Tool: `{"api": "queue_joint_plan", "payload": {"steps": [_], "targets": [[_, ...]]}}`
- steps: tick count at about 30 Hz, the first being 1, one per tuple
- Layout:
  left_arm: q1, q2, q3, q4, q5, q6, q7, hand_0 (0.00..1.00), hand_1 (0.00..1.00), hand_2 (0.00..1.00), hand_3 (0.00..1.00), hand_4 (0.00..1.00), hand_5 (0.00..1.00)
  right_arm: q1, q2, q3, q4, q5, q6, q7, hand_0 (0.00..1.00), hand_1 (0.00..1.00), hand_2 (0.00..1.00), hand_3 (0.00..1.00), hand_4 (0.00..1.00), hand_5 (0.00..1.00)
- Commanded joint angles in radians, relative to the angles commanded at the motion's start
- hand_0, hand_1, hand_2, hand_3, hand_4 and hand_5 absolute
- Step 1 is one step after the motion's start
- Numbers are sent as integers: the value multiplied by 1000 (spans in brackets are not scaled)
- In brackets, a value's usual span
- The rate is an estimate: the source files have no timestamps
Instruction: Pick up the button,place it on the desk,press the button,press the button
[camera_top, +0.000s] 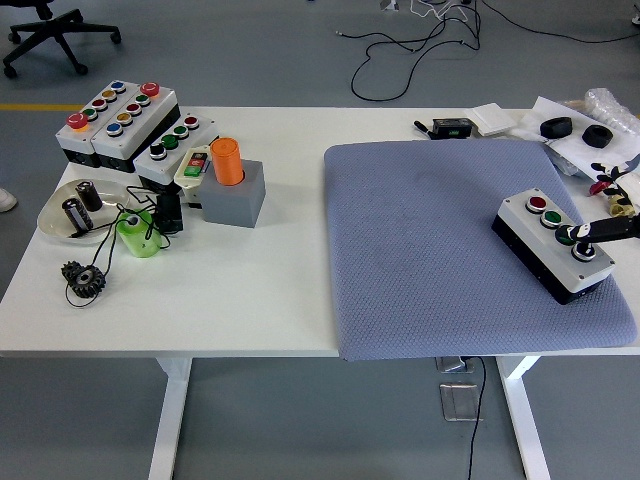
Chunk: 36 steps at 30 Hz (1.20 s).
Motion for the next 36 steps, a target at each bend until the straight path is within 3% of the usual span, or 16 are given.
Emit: {"api": "queue_joint_plan", "payload": {"steps": [5,11,18,27,28,33,34,36], "targets": [[-1,-2,-6,0,1,2,-1,611,533,515,487,286,998,9,22,-9,-9,-8,10,-12,904,871,913,941,991,200],[-2,-1,-6,0,3,1,0,612,533,514,486,285,998,35,88,-11,-95,-70,19,-48,912,883,925,944,991,206],[-3,-2,-10,-1,5,2,-2,612,532,514,485,286,998,37,148,3,-125,-93,33,-82,914,897,943,947,989,223],[-5,-1,-7,0,1,1,-2,612,530,512,483,285,998,67,190,-8,-186,-101,39,-105,904,890,939,942,990,238],[-5,-1,-7,0,2,1,-2,612,529,511,482,285,998,70,194,-12,-193,-107,39,-109,844,816,871,900,986,223],[-4,-1,-2,0,1,1,-1,612,529,511,482,285,998,90,215,-37,-233,-138,60,-104,844,816,871,900,986,223],[-4,-1,-3,0,0,1,-1,611,528,511,482,285,998,96,221,-52,-244,-172,73,-106,759,684,707,825,900,93],[-5,-1,-4,0,1,2,-1,611,528,511,482,285,998,103,225,-67,-255,-209,76,-108,759,684,707,825,900,93]]}}
